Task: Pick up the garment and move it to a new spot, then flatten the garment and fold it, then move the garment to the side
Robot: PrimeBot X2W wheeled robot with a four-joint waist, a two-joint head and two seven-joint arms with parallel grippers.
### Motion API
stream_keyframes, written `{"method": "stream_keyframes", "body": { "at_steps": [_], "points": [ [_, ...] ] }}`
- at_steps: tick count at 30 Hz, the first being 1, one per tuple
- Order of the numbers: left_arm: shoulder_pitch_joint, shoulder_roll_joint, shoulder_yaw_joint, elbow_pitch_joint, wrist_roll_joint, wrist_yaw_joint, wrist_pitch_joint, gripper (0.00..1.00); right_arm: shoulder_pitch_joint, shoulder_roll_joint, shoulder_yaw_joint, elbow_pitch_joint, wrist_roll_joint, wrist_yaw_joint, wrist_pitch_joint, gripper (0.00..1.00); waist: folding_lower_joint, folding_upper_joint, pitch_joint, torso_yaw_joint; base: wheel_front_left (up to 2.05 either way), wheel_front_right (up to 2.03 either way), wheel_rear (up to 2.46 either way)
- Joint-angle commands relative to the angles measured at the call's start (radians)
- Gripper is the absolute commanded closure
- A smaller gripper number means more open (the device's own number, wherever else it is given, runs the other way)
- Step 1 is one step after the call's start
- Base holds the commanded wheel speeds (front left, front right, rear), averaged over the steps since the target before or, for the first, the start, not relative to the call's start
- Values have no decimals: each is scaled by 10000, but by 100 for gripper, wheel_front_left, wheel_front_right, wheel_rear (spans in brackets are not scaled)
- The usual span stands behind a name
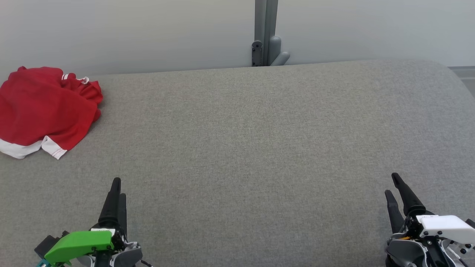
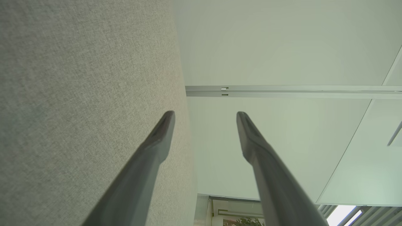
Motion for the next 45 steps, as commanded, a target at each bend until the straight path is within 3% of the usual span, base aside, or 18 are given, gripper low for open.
{"method": "stream_keyframes", "body": {
  "at_steps": [1, 9, 15, 33, 45],
  "points": [
    [-131, 34, -29, -236, 130, -16, -83, 0, -161, -76, 82, -157, -85, 1, -117, 0, 0, 0, 1, -1, 0, 0, 0],
    [-63, 41, -109, -365, 639, -10, -392, 0, -164, -89, 320, -184, -508, 1, -566, 0, 0, 0, 5, -7, 0, 0, 0],
    [-71, 47, -112, -646, 1593, 171, -603, 0, -157, -99, 365, -381, -1245, 1, -876, 0, 0, 0, 11, -9, 0, 0, 0],
    [25, 62, -697, -1750, 5707, 770, -1165, 0, -23, -125, 893, -1680, -5573, 2, -1697, 0, 0, 0, 59, 2, 0, 0, 0],
    [238, 71, -806, -1888, 7876, 1109, -1458, 0, 129, -137, 1220, -2043, -7322, 3, -2126, 0, 0, 0, 50, 18, 0, 0, 0]
  ]
}}
